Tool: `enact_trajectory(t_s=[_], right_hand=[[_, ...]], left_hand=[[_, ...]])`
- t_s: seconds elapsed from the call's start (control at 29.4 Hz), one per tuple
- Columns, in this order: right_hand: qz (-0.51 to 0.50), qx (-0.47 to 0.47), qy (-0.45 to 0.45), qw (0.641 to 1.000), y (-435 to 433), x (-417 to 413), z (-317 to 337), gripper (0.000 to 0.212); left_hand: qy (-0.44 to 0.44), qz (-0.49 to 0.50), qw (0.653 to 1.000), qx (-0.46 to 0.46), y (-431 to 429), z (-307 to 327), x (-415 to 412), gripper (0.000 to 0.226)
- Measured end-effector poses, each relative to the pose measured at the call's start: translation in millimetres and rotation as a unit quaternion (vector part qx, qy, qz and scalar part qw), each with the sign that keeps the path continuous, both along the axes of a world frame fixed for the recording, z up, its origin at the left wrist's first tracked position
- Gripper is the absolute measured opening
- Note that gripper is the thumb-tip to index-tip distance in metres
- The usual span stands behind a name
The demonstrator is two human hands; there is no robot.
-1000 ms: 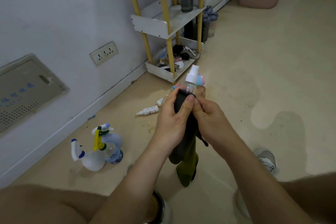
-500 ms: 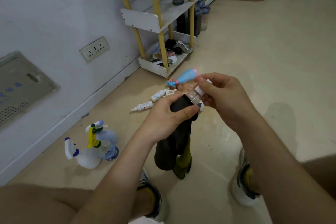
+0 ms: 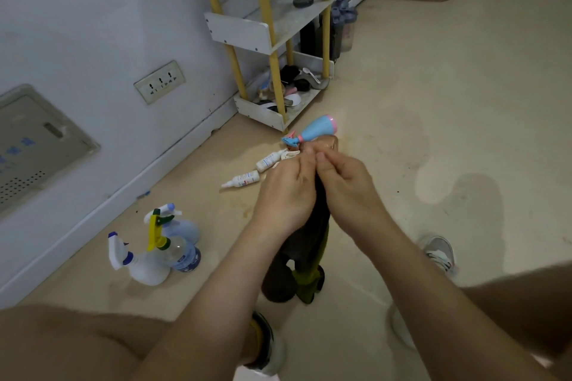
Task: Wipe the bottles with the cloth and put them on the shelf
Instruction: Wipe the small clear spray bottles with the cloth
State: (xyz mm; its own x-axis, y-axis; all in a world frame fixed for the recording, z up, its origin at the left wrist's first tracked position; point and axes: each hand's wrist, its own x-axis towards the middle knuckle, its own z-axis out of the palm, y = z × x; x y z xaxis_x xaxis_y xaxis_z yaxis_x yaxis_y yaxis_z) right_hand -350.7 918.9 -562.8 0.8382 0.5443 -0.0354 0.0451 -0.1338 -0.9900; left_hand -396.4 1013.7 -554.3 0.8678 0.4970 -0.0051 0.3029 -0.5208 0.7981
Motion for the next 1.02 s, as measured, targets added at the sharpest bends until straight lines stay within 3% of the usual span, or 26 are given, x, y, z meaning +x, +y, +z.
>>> enact_trajectory(t_s=[0.07,0.14,0.24,0.27,0.34,0.41,0.48,0.54,0.61,0.75,0.92,1.02], right_hand=[[0.035,0.019,0.016,0.999,6.6,-12.6,0.7,0.046],[0.04,0.024,-0.001,0.999,9.9,-20.0,-2.6,0.06],[0.061,0.069,0.077,0.993,-1.4,-18.3,-8.0,0.087],[0.092,0.059,0.087,0.99,-7.0,-18.4,-7.8,0.081],[0.125,0.024,0.073,0.989,-12.8,-18.9,-11.1,0.049],[0.097,0.029,0.056,0.993,-12.8,-21.5,-13.7,0.039],[0.044,0.041,0.037,0.998,-11.7,-29.1,-16.5,0.043],[0.017,0.057,0.009,0.998,-11.3,-41.1,-19.0,0.037],[0.032,0.068,0.015,0.997,-10.8,-49.2,-19.6,0.029],[0.088,0.096,0.105,0.986,-12.3,-43.6,-6.3,0.03],[-0.052,0.121,0.104,0.986,-14.4,-43.1,2.9,0.02],[-0.113,0.113,0.112,0.981,-16.8,-42.0,1.1,0.016]], left_hand=[[-0.053,0.069,0.974,-0.208,-7.3,1.8,3.0,0.05],[-0.09,0.076,0.943,-0.31,-6.8,12.0,3.8,0.047],[-0.13,0.1,0.936,-0.311,4.1,29.0,5.9,0.035],[-0.15,0.11,0.933,-0.308,7.8,31.3,7.0,0.024],[-0.188,0.118,0.922,-0.318,10.8,33.9,9.0,0.008],[-0.218,0.126,0.925,-0.286,12.1,31.1,9.7,0.019],[-0.231,0.133,0.946,-0.183,13.8,35.0,9.9,0.016],[-0.202,0.133,0.968,-0.07,16.6,39.8,12.2,0.028],[-0.185,0.136,0.972,-0.04,17.6,44.8,12.8,0.043],[-0.218,0.165,0.95,-0.153,20.2,46.8,8.5,0.05],[-0.261,0.149,0.908,-0.29,5.3,33.2,5.4,0.036],[-0.225,0.133,0.918,-0.299,-9.6,23.8,2.7,0.033]])
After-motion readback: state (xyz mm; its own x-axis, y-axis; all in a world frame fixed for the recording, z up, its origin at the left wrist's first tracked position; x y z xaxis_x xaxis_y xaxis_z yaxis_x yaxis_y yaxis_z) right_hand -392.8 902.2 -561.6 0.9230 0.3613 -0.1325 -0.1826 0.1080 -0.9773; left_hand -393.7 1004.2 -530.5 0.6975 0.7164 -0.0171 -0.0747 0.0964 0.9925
